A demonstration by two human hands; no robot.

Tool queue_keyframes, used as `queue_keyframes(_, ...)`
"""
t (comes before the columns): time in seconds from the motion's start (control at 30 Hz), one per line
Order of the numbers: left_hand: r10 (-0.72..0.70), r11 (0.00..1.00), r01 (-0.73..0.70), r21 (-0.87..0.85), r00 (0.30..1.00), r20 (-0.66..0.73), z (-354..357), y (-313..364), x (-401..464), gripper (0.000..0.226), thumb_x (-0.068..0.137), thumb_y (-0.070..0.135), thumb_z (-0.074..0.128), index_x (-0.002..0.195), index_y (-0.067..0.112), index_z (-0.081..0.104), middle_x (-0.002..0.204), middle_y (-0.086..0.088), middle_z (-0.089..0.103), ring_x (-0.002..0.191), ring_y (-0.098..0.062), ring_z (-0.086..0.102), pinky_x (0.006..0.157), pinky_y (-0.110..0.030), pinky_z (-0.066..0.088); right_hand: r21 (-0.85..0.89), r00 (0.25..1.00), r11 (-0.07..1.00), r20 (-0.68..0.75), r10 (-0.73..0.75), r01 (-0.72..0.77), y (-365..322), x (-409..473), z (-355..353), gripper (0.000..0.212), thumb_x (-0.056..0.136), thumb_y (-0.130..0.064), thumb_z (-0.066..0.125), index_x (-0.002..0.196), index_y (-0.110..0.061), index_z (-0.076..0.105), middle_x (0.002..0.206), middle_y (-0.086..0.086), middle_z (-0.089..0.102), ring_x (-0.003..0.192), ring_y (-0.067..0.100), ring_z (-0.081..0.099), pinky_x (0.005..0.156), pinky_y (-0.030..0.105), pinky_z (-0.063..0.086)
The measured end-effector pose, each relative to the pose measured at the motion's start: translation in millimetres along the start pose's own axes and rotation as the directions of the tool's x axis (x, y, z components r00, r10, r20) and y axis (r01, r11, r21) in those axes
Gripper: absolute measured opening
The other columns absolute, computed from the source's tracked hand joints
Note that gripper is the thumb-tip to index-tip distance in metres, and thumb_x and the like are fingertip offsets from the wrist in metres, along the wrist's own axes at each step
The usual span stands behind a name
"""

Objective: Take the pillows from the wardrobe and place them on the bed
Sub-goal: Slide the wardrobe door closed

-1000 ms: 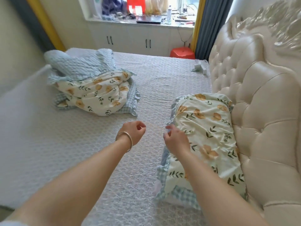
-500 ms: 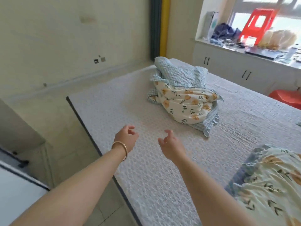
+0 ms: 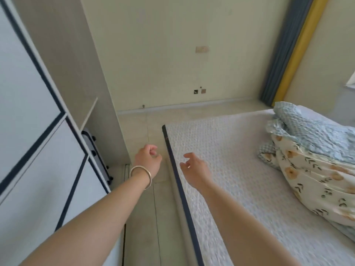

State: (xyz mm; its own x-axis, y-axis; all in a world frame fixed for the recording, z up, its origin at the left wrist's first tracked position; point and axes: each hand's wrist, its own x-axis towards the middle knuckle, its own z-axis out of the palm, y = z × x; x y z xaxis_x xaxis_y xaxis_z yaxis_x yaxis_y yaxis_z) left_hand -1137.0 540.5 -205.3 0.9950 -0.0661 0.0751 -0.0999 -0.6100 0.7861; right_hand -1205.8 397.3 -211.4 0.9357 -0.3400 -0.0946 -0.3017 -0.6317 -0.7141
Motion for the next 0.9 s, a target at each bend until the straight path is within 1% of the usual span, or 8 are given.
queue_keyframes(0.13, -0.037, 0.999, 0.038, 0.009, 0.996, -0.076, -26, -14, 38, 0.024, 0.086, 0.021, 0.055, 0.11, 0.022, 0.055, 0.106, 0.003, 0.061, 0.091, -0.018, 0.058, 0.082, -0.035, 0.05, -0.024, 0.996, 0.997, 0.046, -0.078, 0.079, -42, 41, 22, 0.039, 0.094, -0.028, 0.042, 0.132, -0.022, 0.044, 0.126, 0.003, 0.059, 0.11, 0.023, 0.057, 0.091, 0.041, 0.048)
queue_keyframes(0.27, -0.045, 0.999, 0.047, 0.009, 0.987, -0.154, -44, -24, 69, 0.026, 0.088, 0.02, 0.055, 0.114, 0.02, 0.054, 0.107, 0.004, 0.058, 0.089, -0.014, 0.056, 0.078, -0.028, 0.045, -0.012, 0.977, 0.982, 0.105, -0.187, 0.189, -80, 85, 44, 0.032, 0.092, -0.026, 0.043, 0.121, -0.02, 0.056, 0.116, 0.004, 0.065, 0.102, 0.023, 0.061, 0.084, 0.037, 0.051)
queue_keyframes(0.37, -0.072, 0.997, 0.073, -0.006, 0.971, -0.226, -59, -33, 92, 0.029, 0.088, 0.019, 0.056, 0.117, 0.021, 0.054, 0.11, 0.004, 0.058, 0.091, -0.013, 0.056, 0.079, -0.029, 0.046, -0.002, 0.943, 0.955, 0.164, -0.291, 0.295, -109, 120, 64, 0.029, 0.093, -0.027, 0.044, 0.114, -0.019, 0.061, 0.111, 0.004, 0.067, 0.099, 0.023, 0.062, 0.075, 0.03, 0.048)
queue_keyframes(0.53, -0.13, 0.989, 0.148, 0.022, 0.924, -0.36, -91, -39, 127, 0.031, 0.088, 0.02, 0.056, 0.117, 0.028, 0.052, 0.114, 0.009, 0.055, 0.084, -0.008, 0.057, 0.076, -0.03, 0.048, 0.073, 0.856, 0.891, 0.252, -0.451, 0.448, -161, 169, 87, 0.029, 0.093, -0.031, 0.044, 0.109, -0.019, 0.065, 0.102, 0.003, 0.069, 0.09, 0.021, 0.063, 0.075, 0.033, 0.053)
queue_keyframes(0.63, -0.148, 0.984, 0.177, 0.023, 0.882, -0.448, -110, -38, 139, 0.032, 0.088, 0.021, 0.056, 0.118, 0.029, 0.051, 0.114, 0.011, 0.053, 0.086, -0.008, 0.057, 0.081, -0.035, 0.051, 0.167, 0.808, 0.838, 0.224, -0.546, 0.52, -195, 190, 93, 0.024, 0.094, -0.027, 0.044, 0.103, -0.019, 0.065, 0.085, -0.001, 0.065, 0.072, 0.017, 0.058, 0.057, 0.026, 0.044)
queue_keyframes(0.67, -0.145, 0.984, 0.177, 0.024, 0.87, -0.471, -114, -38, 141, 0.032, 0.088, 0.021, 0.056, 0.118, 0.029, 0.051, 0.114, 0.011, 0.053, 0.087, -0.009, 0.057, 0.083, -0.036, 0.051, 0.21, 0.797, 0.822, 0.207, -0.567, 0.529, -206, 195, 95, 0.023, 0.094, -0.025, 0.044, 0.101, -0.019, 0.065, 0.081, -0.002, 0.064, 0.068, 0.016, 0.056, 0.056, 0.026, 0.043)
queue_keyframes(0.8, -0.111, 0.974, 0.193, 0.117, 0.862, -0.494, -125, -41, 146, 0.03, 0.089, 0.024, 0.054, 0.118, 0.027, 0.05, 0.122, 0.008, 0.051, 0.093, -0.014, 0.058, 0.082, -0.034, 0.051, 0.341, 0.771, 0.765, 0.152, -0.619, 0.546, -239, 210, 109, 0.023, 0.093, -0.021, 0.044, 0.098, -0.017, 0.066, 0.075, -0.002, 0.065, 0.059, 0.014, 0.054, 0.058, 0.03, 0.047)
queue_keyframes(0.9, -0.065, 0.96, 0.2, 0.198, 0.844, -0.533, -137, -42, 155, 0.029, 0.088, 0.027, 0.053, 0.117, 0.028, 0.049, 0.123, 0.008, 0.051, 0.093, -0.015, 0.059, 0.077, -0.034, 0.052, 0.421, 0.742, 0.734, 0.183, -0.645, 0.534, -260, 220, 119, 0.021, 0.09, -0.025, 0.049, 0.099, -0.018, 0.066, 0.08, -0.004, 0.066, 0.072, 0.013, 0.061, 0.064, 0.025, 0.048)
